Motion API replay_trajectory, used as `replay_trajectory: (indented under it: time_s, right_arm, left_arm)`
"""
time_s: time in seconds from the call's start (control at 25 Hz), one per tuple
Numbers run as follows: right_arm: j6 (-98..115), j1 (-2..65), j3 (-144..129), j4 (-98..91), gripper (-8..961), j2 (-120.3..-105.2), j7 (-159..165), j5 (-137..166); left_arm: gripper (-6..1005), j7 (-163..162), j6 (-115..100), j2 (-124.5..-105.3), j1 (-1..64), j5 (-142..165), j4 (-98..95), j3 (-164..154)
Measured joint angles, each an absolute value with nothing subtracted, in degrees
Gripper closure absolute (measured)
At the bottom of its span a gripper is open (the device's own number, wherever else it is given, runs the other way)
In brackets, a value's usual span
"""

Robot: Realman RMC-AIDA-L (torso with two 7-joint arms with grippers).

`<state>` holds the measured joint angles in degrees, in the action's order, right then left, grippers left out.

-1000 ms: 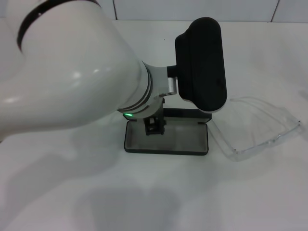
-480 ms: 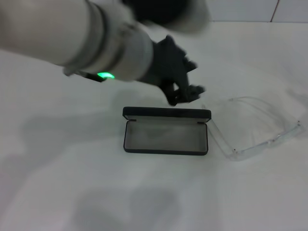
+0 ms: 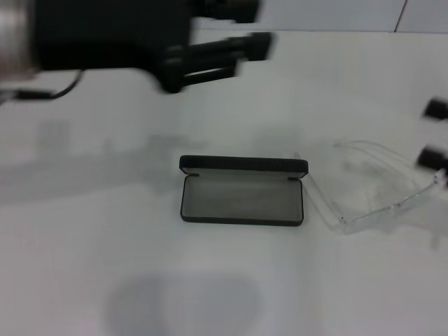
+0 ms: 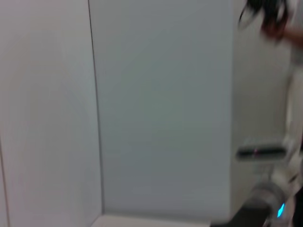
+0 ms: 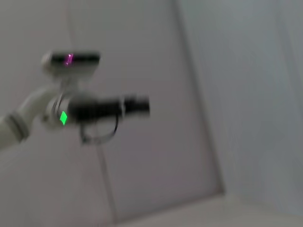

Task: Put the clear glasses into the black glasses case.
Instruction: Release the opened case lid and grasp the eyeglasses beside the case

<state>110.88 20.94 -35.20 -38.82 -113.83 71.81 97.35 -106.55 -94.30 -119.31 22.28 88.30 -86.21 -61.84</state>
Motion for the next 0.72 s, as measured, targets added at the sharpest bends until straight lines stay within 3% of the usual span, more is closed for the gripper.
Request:
replay_trajectory:
  time_s: [0.2,0.36,0.48,0.52,0.72]
  right_arm:
    - [108.9,22.0,-44.7,-55.1,100,-115.14,78.4,102.7]
    - [108.9,25.1,-52.2,-68.1,112,-115.04,85.7,108.8]
    - [109.8,29.8,-55.4,-75.2,123,-114.77,92.0,116.1]
    - [112.2,35.5,-57.2,-77.5,127,-114.05,97.7,122.3]
    - [117.5,43.9,-57.7,-76.2,146,-113.44,102.4,129.6]
  left_arm:
    - [587,-97.6,-105.5,-119.19,20.2,82.9,-72.4,-54.1]
    - [592,-86.5,-110.3,-118.81,17.8,82.6,-63.1,-53.2]
    - [594,-81.2,-110.8,-119.16,17.0,82.2,-57.0,-53.1]
    - [595,-78.7,-110.8,-119.16,16.9,81.7,-52.3,-52.8]
    - [599,-73.9,-110.7,-119.16,17.6,80.9,-43.2,-50.2]
